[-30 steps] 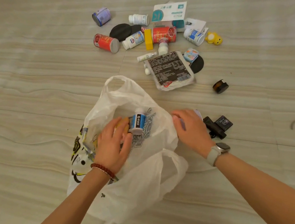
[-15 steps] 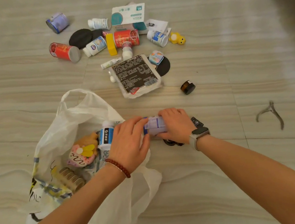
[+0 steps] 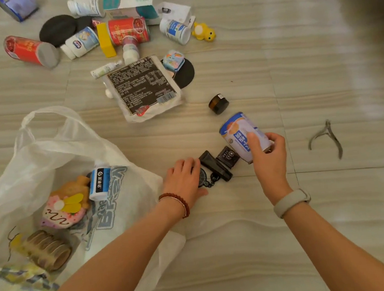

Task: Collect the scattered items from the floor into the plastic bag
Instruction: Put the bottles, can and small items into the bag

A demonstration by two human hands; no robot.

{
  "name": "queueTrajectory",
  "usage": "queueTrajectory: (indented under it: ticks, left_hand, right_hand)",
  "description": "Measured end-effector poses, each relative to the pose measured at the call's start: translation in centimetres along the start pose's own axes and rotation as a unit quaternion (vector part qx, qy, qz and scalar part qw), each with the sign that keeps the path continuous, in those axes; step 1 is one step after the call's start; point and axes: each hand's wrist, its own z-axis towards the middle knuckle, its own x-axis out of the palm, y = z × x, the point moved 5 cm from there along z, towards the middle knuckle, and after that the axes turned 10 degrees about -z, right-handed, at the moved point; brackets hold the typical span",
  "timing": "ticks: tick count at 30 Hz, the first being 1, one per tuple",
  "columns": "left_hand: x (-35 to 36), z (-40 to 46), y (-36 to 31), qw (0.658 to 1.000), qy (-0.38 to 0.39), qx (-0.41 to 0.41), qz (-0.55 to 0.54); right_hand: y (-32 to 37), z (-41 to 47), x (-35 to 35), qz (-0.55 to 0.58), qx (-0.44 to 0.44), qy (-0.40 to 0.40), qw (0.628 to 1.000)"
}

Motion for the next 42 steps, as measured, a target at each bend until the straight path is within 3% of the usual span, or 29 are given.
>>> queueTrajectory:
  ticks: [8, 14, 19, 22, 26, 32, 42]
  left_hand:
    - [0.2, -0.3, -0.5, 0.999, -0.005, -0.014, -0.04]
    - [-0.5, -1.2, -1.0, 0.999, 0.004, 0.034, 0.015]
    - [-2.2, -1.6, -0.4, 0.998, 0.006, 0.019, -0.054]
    - [-2.9, -3.0, -0.2, 0.988, -0.017, 0.005, -0.152]
    - [-6.5, -5.2, 0.5, 0.949, -0.133, 0.029, -0.284]
    - [-12.7, -10.8, 3.2, 0.884, -0.291, 0.052, -0.363]
    - [-19.3, -22.2, 13.4, 0.753, -0.534, -0.065, -0.379]
  right_hand:
    - [-1.7, -1.6, -0.3, 0.007, 0.031, 0.012, 0.999]
    - [-1.6, -2.8, -0.7, 0.018, 0.034, 0.016, 0.999]
    - [-1.1, -3.6, -0.9, 0.013, 0.01, 0.019, 1.0]
    - [-0.7, -4.1, -1.1, 0.014, 0.009, 0.022, 1.0]
    - [0.2, -4.6, -1.2, 0.025, -0.001, 0.02, 0.999]
    - [2.3, -5.9, -0.1, 0.039, -0.024, 0.043, 0.998]
    - [9.3, -12.1, 9.5, 0.081, -0.106, 0.201, 0.97]
